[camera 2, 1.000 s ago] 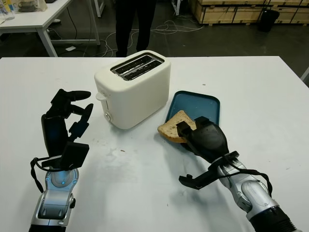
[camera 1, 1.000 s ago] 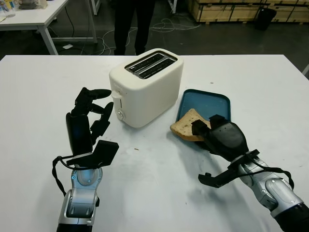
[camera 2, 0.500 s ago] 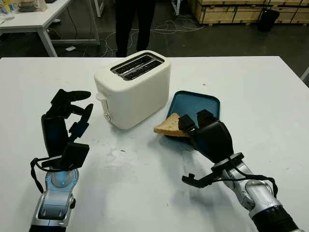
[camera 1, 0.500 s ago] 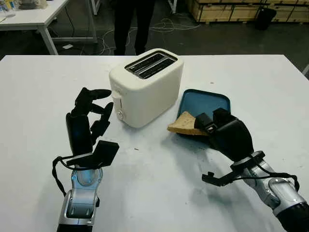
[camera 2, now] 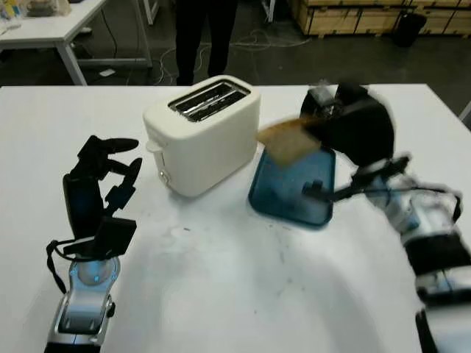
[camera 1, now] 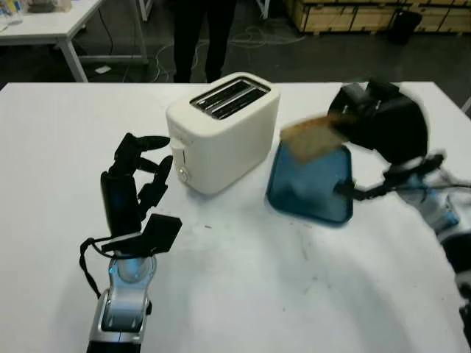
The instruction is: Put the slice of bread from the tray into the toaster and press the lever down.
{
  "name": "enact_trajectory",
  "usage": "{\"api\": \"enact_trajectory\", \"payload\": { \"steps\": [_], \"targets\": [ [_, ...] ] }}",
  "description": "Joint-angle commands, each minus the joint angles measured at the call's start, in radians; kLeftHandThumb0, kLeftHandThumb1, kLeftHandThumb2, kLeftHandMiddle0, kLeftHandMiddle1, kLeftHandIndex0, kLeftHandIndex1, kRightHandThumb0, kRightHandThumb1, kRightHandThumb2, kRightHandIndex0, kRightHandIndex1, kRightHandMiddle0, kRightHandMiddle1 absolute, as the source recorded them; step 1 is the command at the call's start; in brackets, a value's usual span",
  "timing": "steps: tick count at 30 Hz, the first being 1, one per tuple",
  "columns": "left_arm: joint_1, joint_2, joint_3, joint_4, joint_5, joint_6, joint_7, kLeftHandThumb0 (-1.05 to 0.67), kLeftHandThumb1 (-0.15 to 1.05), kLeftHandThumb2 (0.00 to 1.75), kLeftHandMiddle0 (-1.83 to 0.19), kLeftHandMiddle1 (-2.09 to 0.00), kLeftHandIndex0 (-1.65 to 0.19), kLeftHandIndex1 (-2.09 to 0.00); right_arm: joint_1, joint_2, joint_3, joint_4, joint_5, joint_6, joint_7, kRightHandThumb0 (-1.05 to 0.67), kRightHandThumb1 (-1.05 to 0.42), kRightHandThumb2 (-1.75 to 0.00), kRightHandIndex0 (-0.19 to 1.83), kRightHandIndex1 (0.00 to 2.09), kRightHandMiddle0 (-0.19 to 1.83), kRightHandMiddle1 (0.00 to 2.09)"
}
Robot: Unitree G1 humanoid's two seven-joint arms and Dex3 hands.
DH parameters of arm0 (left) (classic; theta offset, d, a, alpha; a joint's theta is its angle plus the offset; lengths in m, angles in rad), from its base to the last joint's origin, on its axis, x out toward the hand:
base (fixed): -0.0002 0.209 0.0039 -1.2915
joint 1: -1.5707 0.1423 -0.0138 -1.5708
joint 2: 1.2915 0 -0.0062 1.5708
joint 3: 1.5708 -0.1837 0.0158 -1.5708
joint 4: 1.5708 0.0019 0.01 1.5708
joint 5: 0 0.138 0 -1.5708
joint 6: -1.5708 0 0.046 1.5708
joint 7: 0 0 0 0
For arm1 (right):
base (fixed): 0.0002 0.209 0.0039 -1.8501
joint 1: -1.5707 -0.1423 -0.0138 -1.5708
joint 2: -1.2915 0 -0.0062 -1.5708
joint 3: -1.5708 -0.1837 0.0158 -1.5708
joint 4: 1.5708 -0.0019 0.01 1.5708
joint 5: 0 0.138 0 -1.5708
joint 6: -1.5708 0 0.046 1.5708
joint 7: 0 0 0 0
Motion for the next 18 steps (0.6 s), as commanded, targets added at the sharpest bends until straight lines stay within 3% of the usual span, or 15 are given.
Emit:
{"api": "enact_trajectory", "payload": {
  "steps": [1, 5, 8, 10, 15, 18],
  "targets": [
    [-0.007, -0.003, -0.001, -0.006, -0.004, -0.004, -0.005, -0.21, 0.92, 0.2, -0.59, -1.56, -0.51, -1.04, -0.085, -0.014, 0.026, 0.072, 0.009, -0.054, 0.008, -0.34, -0.92, -0.28, 0.79, 1.54, 0.79, 1.16],
    [-0.008, -0.004, -0.001, -0.008, -0.001, -0.002, -0.004, -0.2, 0.92, 0.19, -0.58, -1.57, -0.51, -1.04, -0.252, -0.015, 0.092, 0.261, -0.029, -0.16, -0.058, -0.35, -0.92, -0.23, 0.93, 1.45, 0.92, 1.07],
    [-0.007, -0.007, -0.002, -0.012, -0.002, 0.003, -0.007, -0.2, 0.92, 0.19, -0.57, -1.56, -0.51, -1.03, -0.362, -0.014, 0.141, 0.375, -0.05, -0.214, -0.081, -0.38, -0.92, -0.25, 0.93, 1.51, 0.86, 1.24],
    [-0.008, -0.009, -0.003, -0.012, 0.003, 0.005, -0.004, -0.2, 0.92, 0.19, -0.57, -1.56, -0.51, -1.03, -0.434, -0.007, 0.174, 0.443, -0.066, -0.251, -0.11, -0.41, -0.92, -0.27, 1.0, 1.49, 0.93, 1.09],
    [-0.009, -0.013, -0.005, -0.01, 0.006, 0.003, -0.004, -0.2, 0.92, 0.19, -0.59, -1.56, -0.51, -1.02, -0.565, 0.025, 0.261, 0.519, -0.113, -0.251, -0.164, -0.48, -0.92, -0.36, 1.05, 1.6, 0.94, 1.26],
    [-0.007, -0.014, -0.005, -0.01, 0.008, 0.003, -0.003, -0.2, 0.92, 0.19, -0.59, -1.56, -0.51, -1.02, -0.628, 0.047, 0.328, 0.55, -0.172, -0.223, -0.229, -0.51, -0.92, -0.42, 1.06, 1.72, 0.88, 1.56]
  ]
}}
